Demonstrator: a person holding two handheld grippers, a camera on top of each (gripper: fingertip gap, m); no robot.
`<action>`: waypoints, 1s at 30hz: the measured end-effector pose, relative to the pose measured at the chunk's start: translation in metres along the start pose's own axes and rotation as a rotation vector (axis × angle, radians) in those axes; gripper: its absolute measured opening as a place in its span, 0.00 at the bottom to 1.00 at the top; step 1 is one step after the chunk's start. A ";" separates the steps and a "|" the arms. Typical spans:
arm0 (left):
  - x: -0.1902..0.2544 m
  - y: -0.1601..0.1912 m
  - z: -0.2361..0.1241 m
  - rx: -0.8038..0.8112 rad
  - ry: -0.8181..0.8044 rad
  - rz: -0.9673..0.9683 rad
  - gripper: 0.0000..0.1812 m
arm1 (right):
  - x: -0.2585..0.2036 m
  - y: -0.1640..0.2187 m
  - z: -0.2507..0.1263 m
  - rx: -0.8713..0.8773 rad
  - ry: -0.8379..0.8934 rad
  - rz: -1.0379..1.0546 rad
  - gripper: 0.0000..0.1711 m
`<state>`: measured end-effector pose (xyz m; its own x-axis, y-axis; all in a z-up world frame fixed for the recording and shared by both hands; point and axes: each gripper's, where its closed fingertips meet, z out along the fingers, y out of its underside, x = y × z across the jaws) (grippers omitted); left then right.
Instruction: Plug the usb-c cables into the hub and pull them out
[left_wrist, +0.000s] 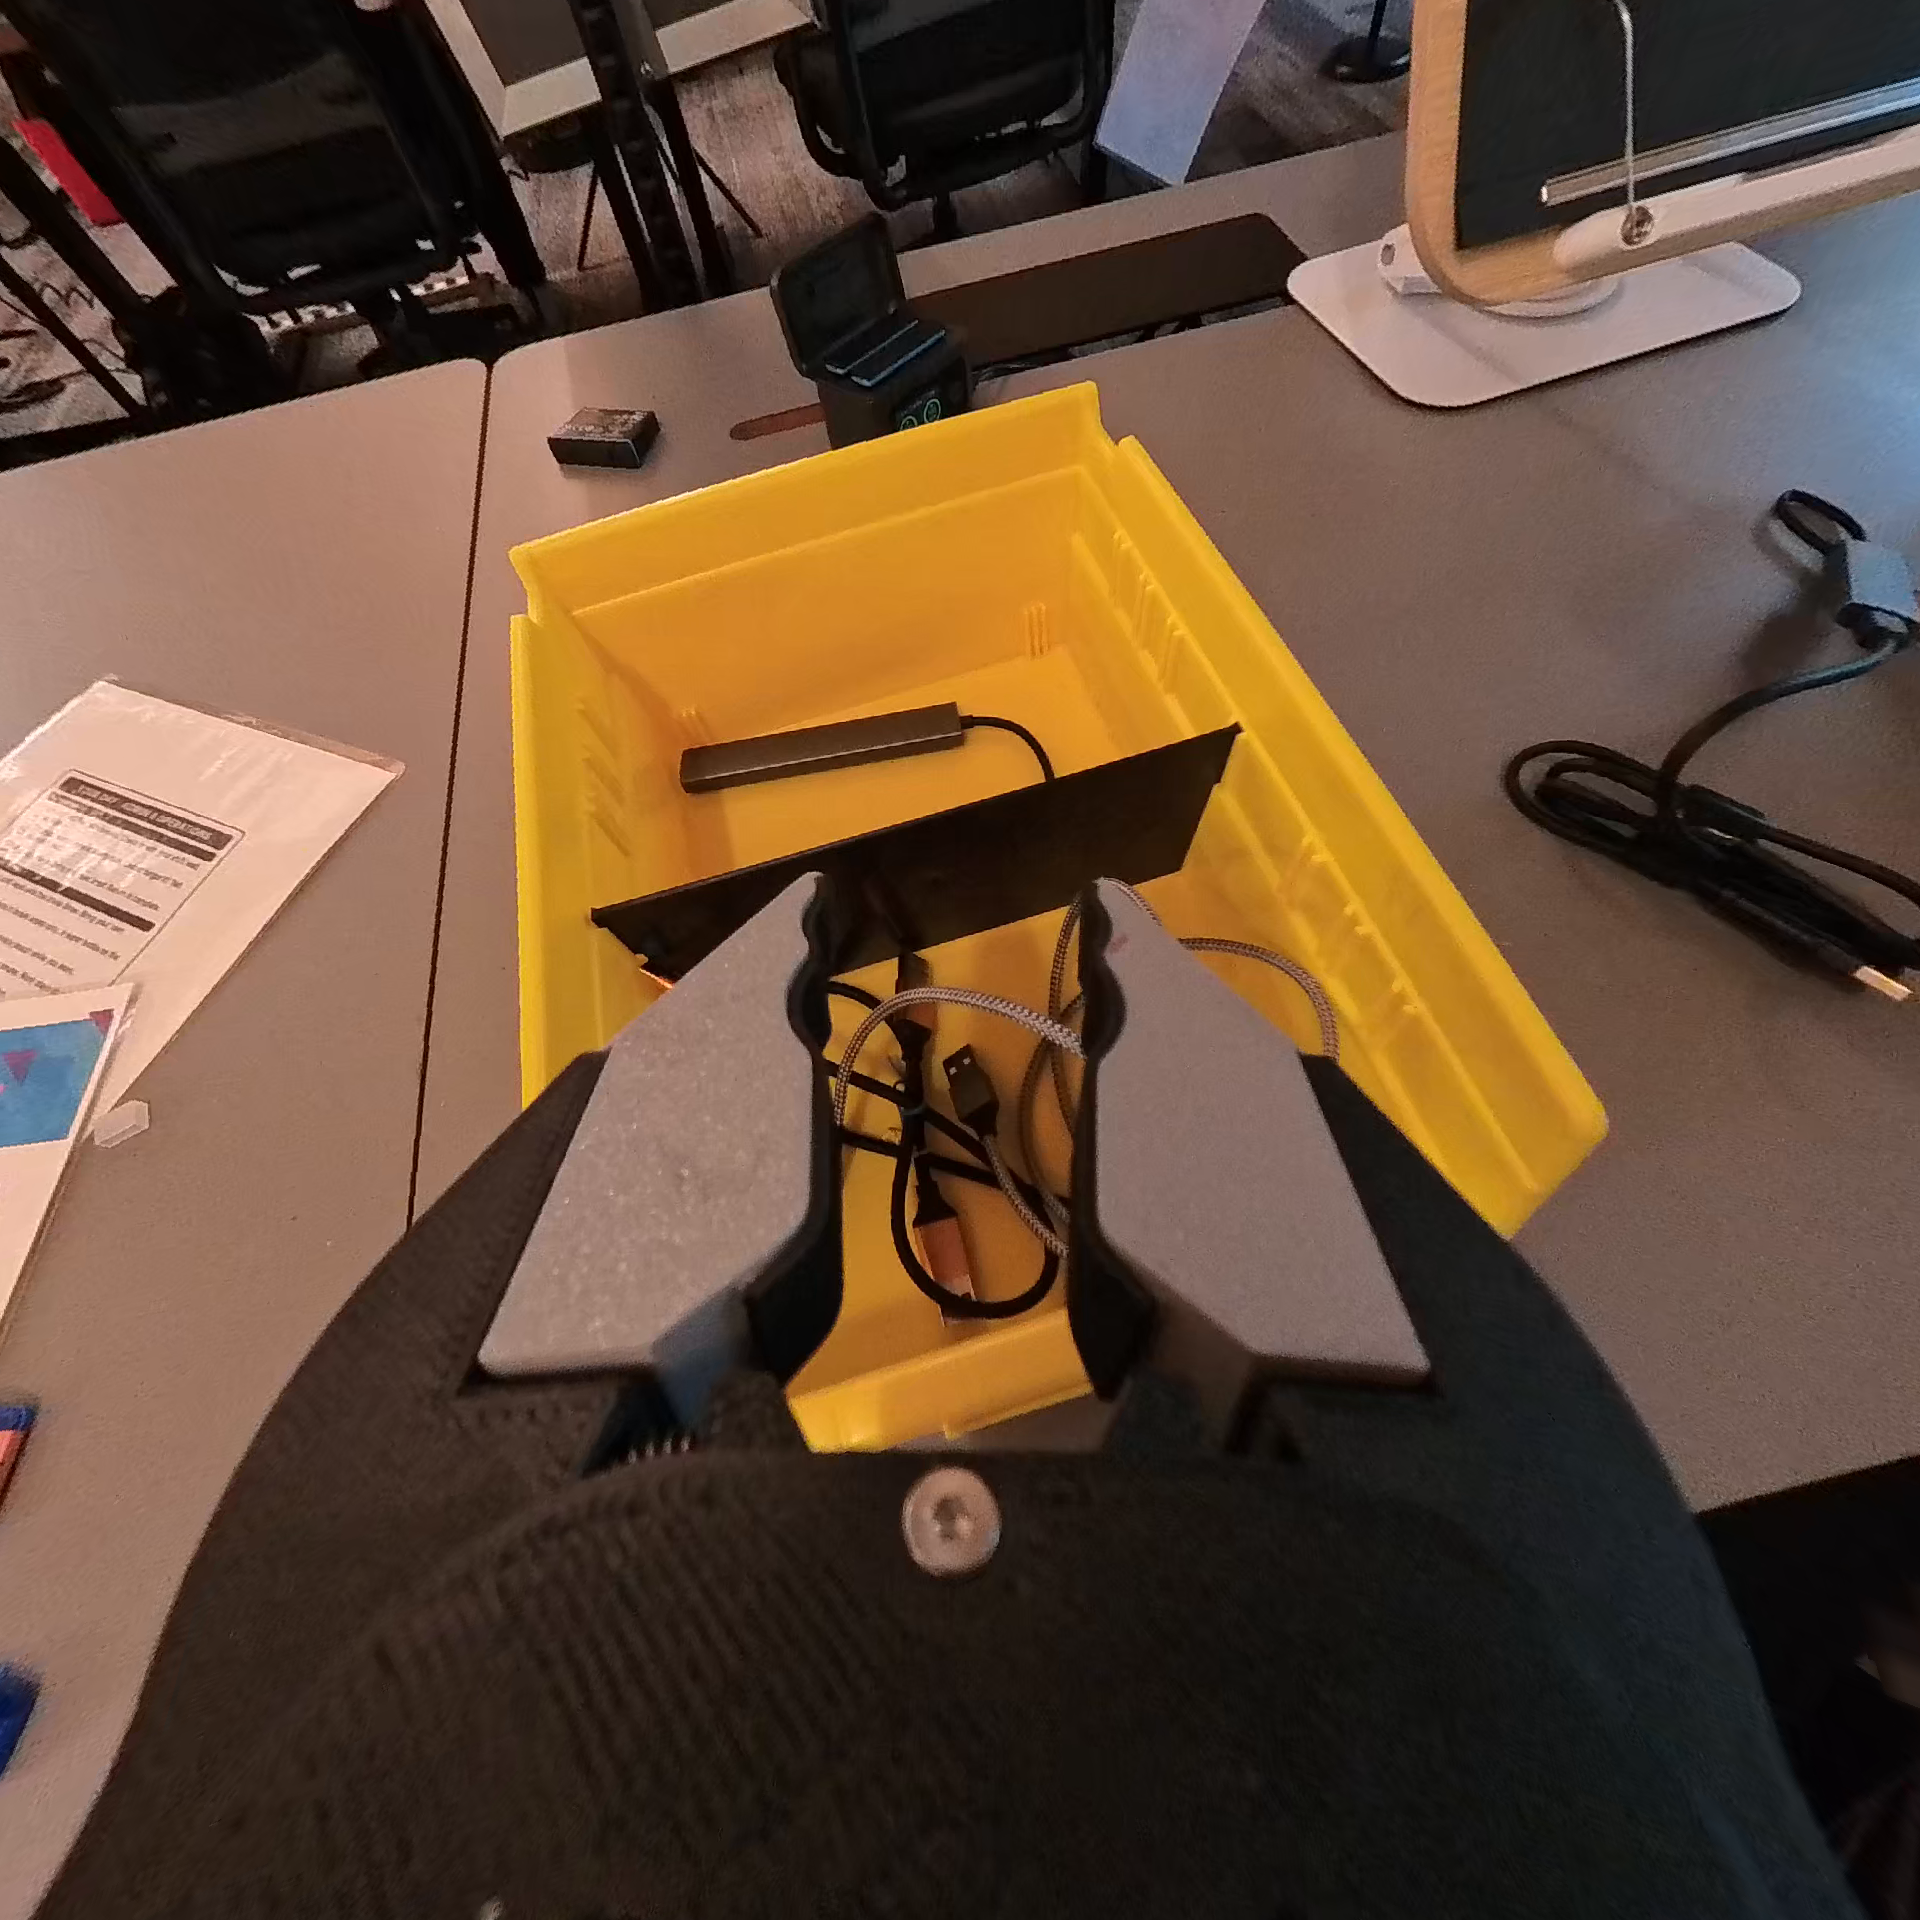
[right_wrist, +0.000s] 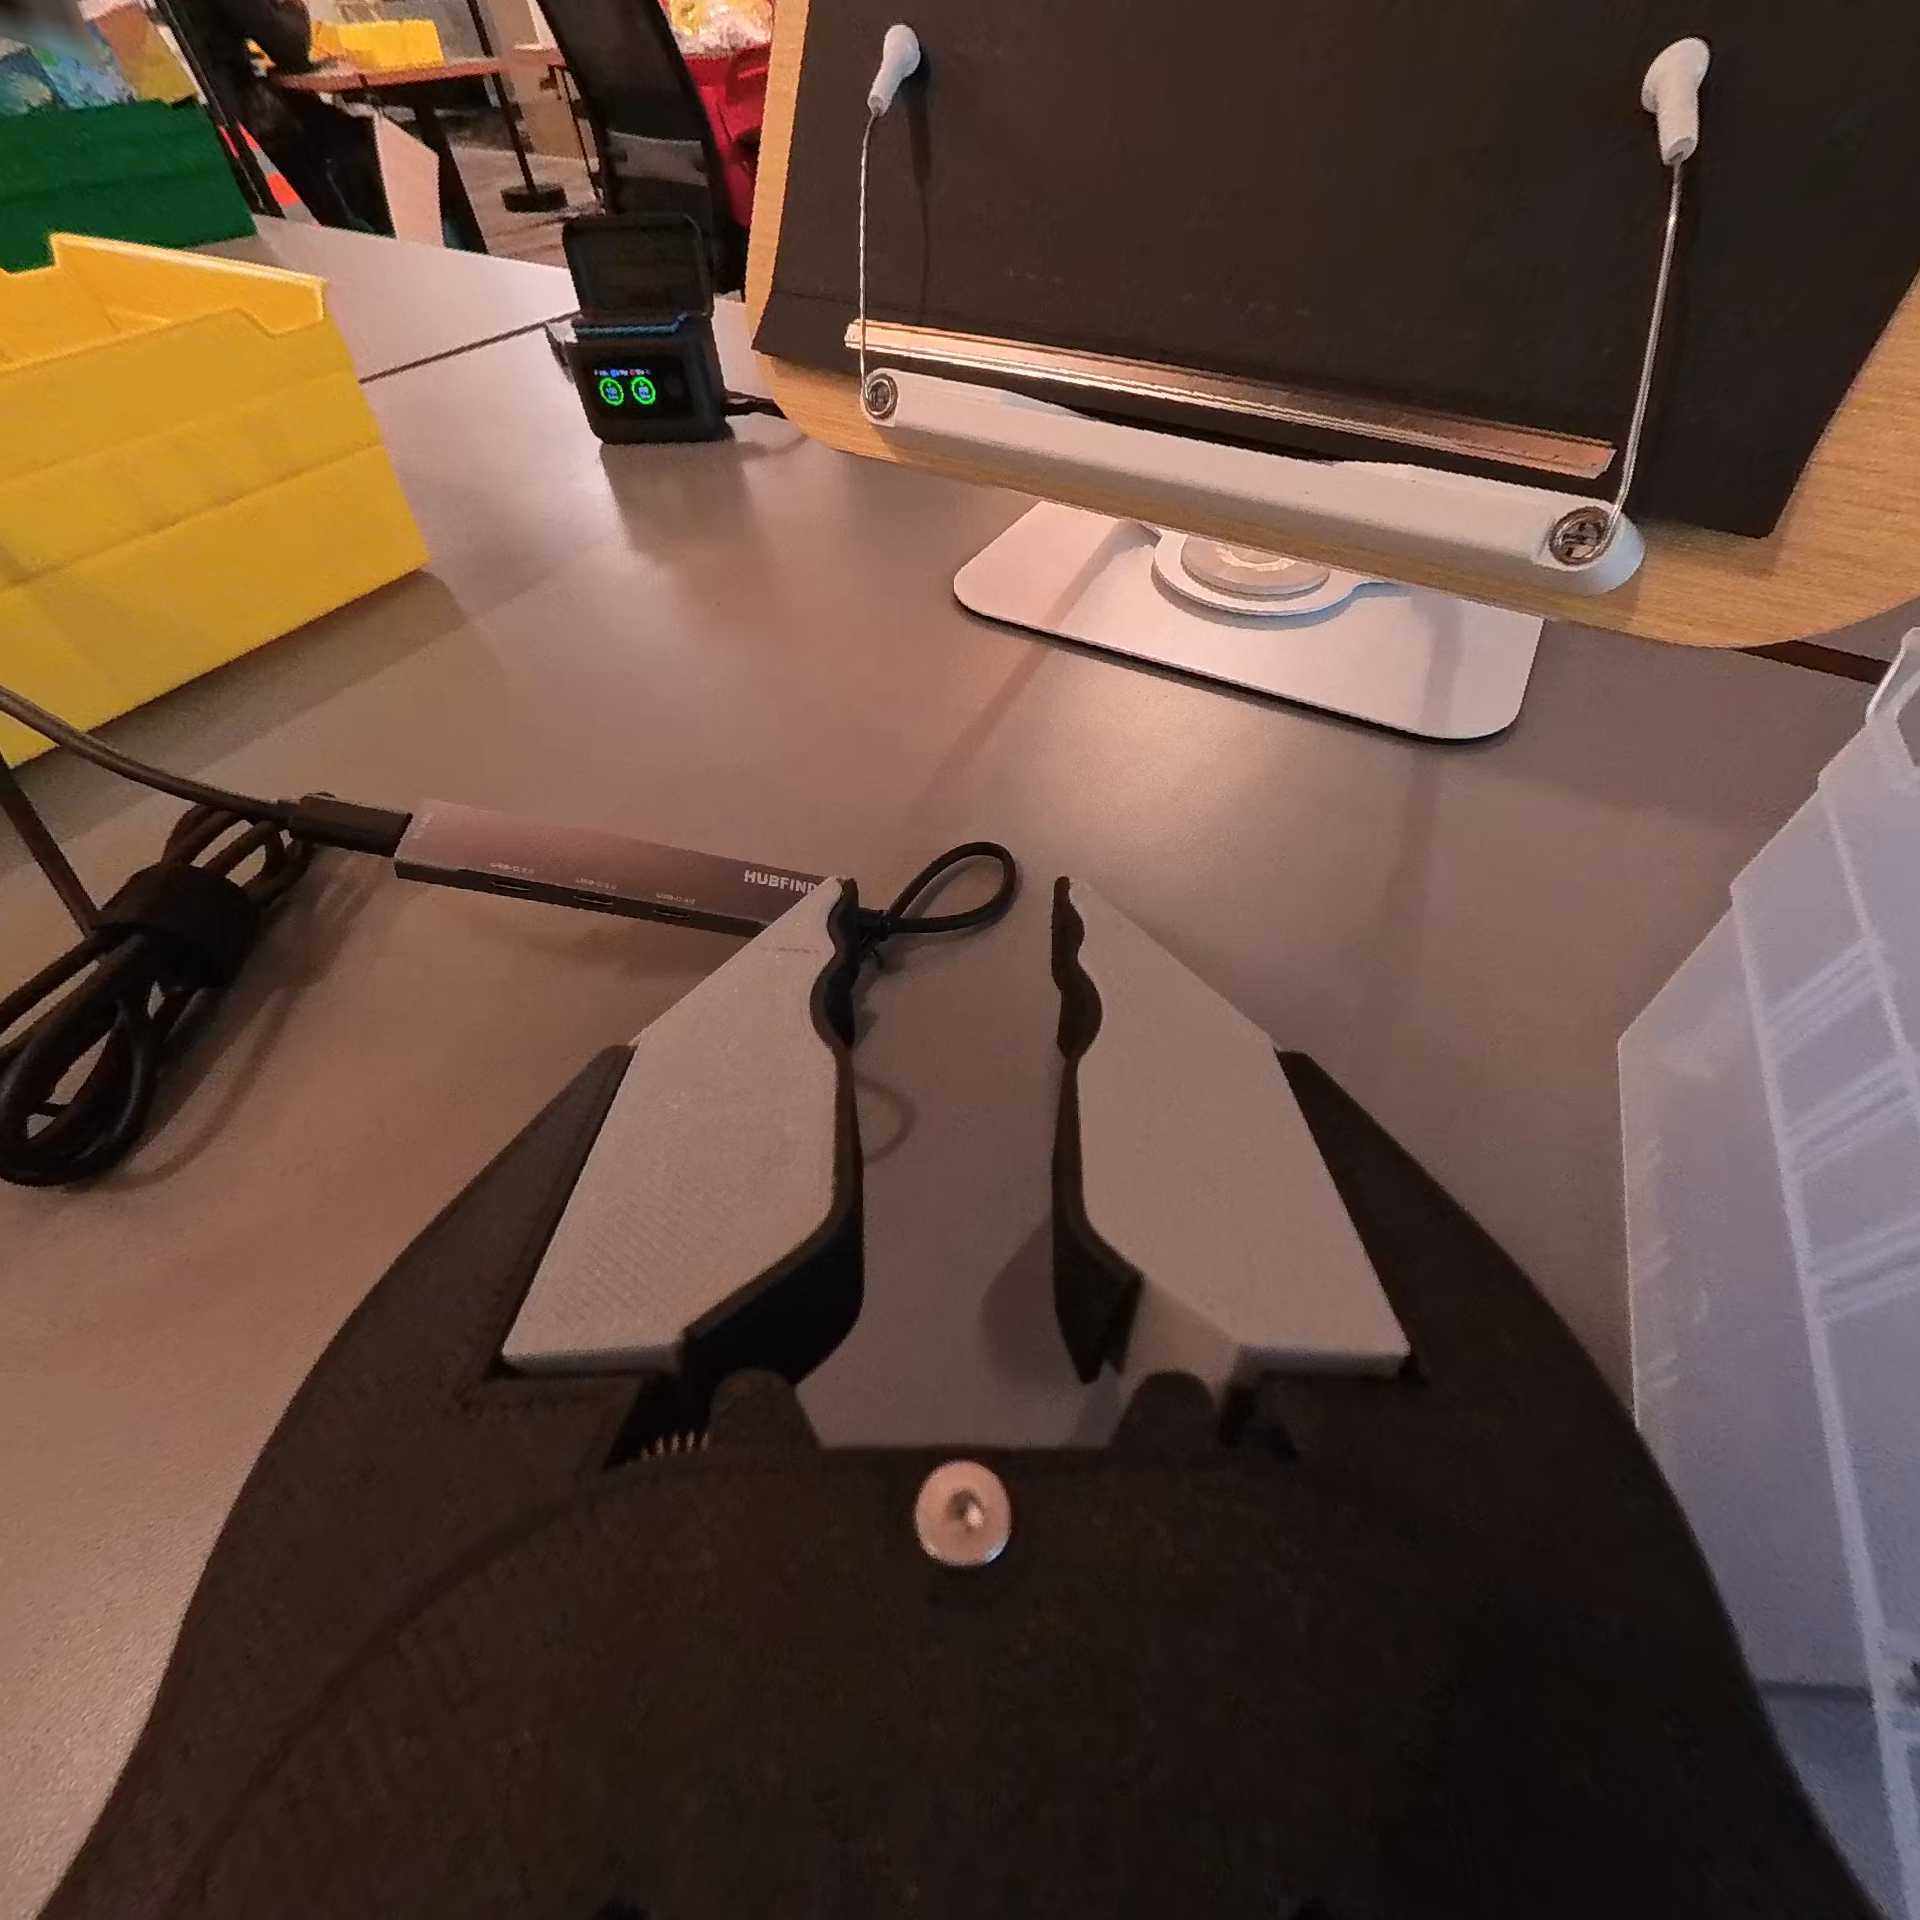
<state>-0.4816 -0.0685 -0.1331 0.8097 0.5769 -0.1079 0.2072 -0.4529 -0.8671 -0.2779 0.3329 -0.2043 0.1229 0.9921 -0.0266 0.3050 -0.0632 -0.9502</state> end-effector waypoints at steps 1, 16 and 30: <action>0.000 0.000 0.000 0.000 0.000 0.000 0.25 | 0.000 0.000 0.000 0.000 0.000 0.000 0.20; -0.019 0.014 -0.002 -0.038 -0.021 -0.086 0.28 | 0.000 0.000 0.000 0.000 0.000 0.001 0.20; -0.013 0.033 0.008 -0.128 0.015 -0.037 0.29 | 0.000 0.000 0.000 0.000 0.000 0.001 0.20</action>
<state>-0.4901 -0.0857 -0.1643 0.8082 0.5849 -0.0684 0.3051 -0.5152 -0.8009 -0.2782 0.3329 -0.2045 0.1235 0.9920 -0.0276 0.3053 -0.0644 -0.9501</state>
